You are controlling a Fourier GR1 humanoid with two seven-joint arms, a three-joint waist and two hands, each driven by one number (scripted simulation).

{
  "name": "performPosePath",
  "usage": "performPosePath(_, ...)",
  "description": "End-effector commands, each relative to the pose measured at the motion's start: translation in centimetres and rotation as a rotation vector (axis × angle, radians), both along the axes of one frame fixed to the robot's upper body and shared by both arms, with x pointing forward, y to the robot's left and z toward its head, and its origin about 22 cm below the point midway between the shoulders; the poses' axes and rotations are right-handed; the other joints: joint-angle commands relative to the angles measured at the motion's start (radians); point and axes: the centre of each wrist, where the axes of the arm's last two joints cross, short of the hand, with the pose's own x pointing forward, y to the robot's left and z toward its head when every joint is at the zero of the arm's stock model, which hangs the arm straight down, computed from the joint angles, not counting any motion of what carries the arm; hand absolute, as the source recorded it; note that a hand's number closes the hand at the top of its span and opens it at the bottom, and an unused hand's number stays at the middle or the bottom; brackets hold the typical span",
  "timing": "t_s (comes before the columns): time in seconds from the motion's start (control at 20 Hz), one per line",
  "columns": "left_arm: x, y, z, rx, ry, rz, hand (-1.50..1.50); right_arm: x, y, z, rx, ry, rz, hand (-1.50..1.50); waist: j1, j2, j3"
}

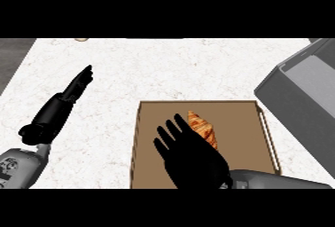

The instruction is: Pick the croissant from the tray and place it in the cardboard box

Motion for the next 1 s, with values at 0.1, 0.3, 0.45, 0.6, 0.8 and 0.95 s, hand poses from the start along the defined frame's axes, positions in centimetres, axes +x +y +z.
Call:
performPosePath(0.1,0.4,0.7,-0.1,0.005,-0.013,0.002,0.0,-2.6,2.6,-3.2,-0.044,0.001,-0.077,-1.5,-0.002,0.003,0.001)
performPosePath(0.3,0.4,-1.1,-0.9,0.001,0.022,-0.015,0.0,-2.0,1.7,-4.4,-0.074,-0.003,-0.093,-1.5,-0.001,0.004,0.001)
performPosePath(0.45,0.7,0.1,-0.1,0.006,-0.007,0.008,0.0,-2.7,2.9,-4.1,-0.09,-0.074,-0.096,-1.5,-0.001,0.003,0.001)
performPosePath(0.6,0.7,-1.2,-0.3,0.007,0.002,-0.004,0.0,-0.7,2.2,-5.3,-0.08,-0.093,-0.098,-1.5,0.001,0.005,0.001)
performPosePath(0.8,1.3,0.0,-0.2,0.0,0.016,0.005,0.0,0.0,1.8,-4.9,-0.082,-0.098,-0.098,-1.5,0.0,0.005,0.001)
performPosePath(0.95,0.6,-0.8,-0.1,0.014,-0.005,-0.006,0.0,1.7,0.5,-6.6,-0.115,-0.091,-0.113,-1.5,0.003,0.005,0.001)
